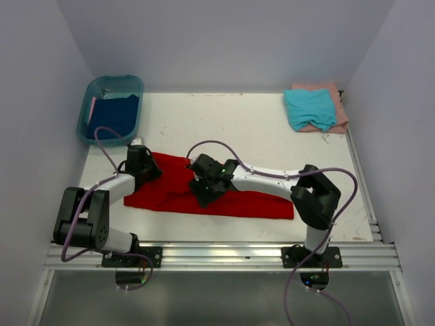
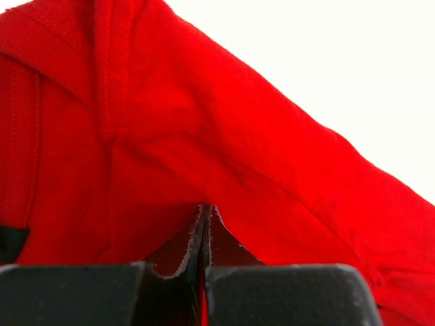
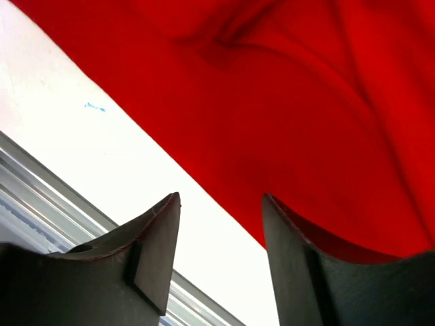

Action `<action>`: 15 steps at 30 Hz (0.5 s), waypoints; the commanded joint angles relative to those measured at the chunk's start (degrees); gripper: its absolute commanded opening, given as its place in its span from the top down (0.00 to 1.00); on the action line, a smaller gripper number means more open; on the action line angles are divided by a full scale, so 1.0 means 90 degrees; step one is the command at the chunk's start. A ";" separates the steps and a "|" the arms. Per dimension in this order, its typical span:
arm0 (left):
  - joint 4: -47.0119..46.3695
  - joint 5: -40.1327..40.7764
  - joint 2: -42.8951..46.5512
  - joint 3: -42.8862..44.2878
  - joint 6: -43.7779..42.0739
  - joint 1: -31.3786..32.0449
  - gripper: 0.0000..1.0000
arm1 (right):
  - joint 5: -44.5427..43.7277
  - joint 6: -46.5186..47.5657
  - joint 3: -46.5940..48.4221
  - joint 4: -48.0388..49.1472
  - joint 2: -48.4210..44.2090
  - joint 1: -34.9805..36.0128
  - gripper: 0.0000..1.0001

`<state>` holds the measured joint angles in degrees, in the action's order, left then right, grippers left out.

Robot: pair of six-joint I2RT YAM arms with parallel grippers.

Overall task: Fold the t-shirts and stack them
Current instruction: Fold the other side of the tshirt into a rectangle, then rotate the tshirt 90 degrees

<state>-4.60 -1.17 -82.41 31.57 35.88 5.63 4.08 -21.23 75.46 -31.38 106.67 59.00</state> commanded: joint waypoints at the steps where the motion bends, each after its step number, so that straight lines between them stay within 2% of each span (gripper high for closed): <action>1: 0.0130 -0.0483 0.0813 0.0066 -0.0207 -0.0059 1.00 | -0.1132 -0.0170 0.0024 -0.0078 -0.0914 0.0007 0.48; 3: 0.0208 -0.0728 0.1177 0.0153 -0.0168 -0.0059 1.00 | -0.1748 -0.0248 0.0024 -0.0224 -0.1324 -0.0003 0.60; 4: 0.0266 -0.0952 0.1497 0.0193 -0.0120 -0.0059 1.00 | -0.2583 -0.0277 0.0004 -0.0263 -0.1461 -0.0013 0.69; 5: 0.0344 -0.1060 0.1607 0.0212 -0.0100 -0.0049 1.00 | -0.3027 -0.0403 -0.0035 -0.0341 -0.1626 -0.0032 0.82; 6: 0.0394 -0.1177 0.1705 0.0222 -0.0051 -0.0049 1.00 | -0.3563 -0.0530 -0.0064 -0.0506 -0.1696 -0.0158 1.00; 8: 0.0491 -0.1509 0.1794 0.0164 0.0046 -0.0040 1.00 | -0.3726 -0.0706 -0.0229 -0.0509 -0.1842 -0.0770 1.00; 11: 0.0794 -0.1375 0.1667 0.0008 0.0057 0.0000 1.00 | -0.2792 -0.0882 -0.0639 -0.0245 -0.1872 -0.1612 1.00; 12: 0.0804 -0.1277 0.1618 -0.0166 0.0076 0.0000 1.00 | -0.2777 -0.0902 -0.0727 -0.0090 -0.1833 -0.1953 1.00; 15: 0.0483 -0.1334 0.1413 -0.0586 0.0251 0.0000 1.00 | -0.3011 -0.0737 -0.0933 0.0194 -0.1639 -0.2044 1.00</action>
<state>-0.89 -11.77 -68.25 29.89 36.60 5.63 -20.88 -26.98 68.95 -31.59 90.39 40.58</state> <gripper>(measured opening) 0.005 0.010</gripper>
